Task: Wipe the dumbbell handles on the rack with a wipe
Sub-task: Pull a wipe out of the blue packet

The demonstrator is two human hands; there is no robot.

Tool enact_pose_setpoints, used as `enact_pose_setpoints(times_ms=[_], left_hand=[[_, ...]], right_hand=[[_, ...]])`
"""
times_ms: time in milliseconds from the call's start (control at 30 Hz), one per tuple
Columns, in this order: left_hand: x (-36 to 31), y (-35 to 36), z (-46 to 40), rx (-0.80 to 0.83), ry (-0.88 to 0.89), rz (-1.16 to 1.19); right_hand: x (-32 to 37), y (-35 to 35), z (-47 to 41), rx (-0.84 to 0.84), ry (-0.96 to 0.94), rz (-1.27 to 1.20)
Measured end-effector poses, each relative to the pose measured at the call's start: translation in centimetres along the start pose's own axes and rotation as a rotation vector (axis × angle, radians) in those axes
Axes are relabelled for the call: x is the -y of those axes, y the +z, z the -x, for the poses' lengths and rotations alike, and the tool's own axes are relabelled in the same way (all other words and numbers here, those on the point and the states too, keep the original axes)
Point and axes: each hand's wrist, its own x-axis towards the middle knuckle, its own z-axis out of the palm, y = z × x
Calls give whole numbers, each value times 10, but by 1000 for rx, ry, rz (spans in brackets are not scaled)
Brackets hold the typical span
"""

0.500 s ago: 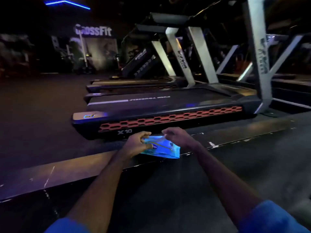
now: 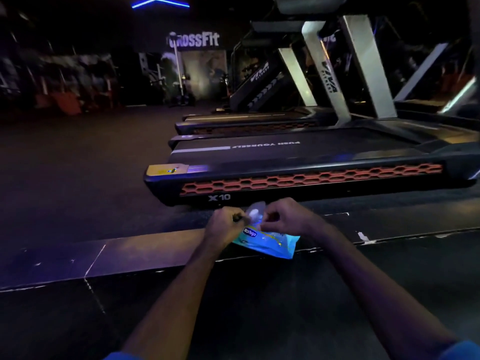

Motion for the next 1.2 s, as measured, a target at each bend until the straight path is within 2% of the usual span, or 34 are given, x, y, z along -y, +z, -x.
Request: enact_pose_setpoints(times_ms=[100,267,333,433,567,700,800,1067,1200], left_hand=[[5,3,-3,-90,-54,73],[7,7,-4,-119,-19,63],[8,9,-2,-127,-14,57],[8,15,0,-156,2,24],[13,21,2,-203,16,32],[14,21,3,-227,11,34],[15,22,1,-226,7,50],[15,17,5,-174,14,77],[13,11,7,-143,4,90]], right_hand=[[0,6,1,28,-33,144],[4,14,-13,18,63,276],[10,12,-22,77,66,317],[19,8,-31,229,25,322],[20,5,-37,310,-2,305],[18,9,-33,248,8,275],[21,13,-31,239,-36,334],[25,19,-37,378,-117,483],[20,19,-39,381,-135,374]])
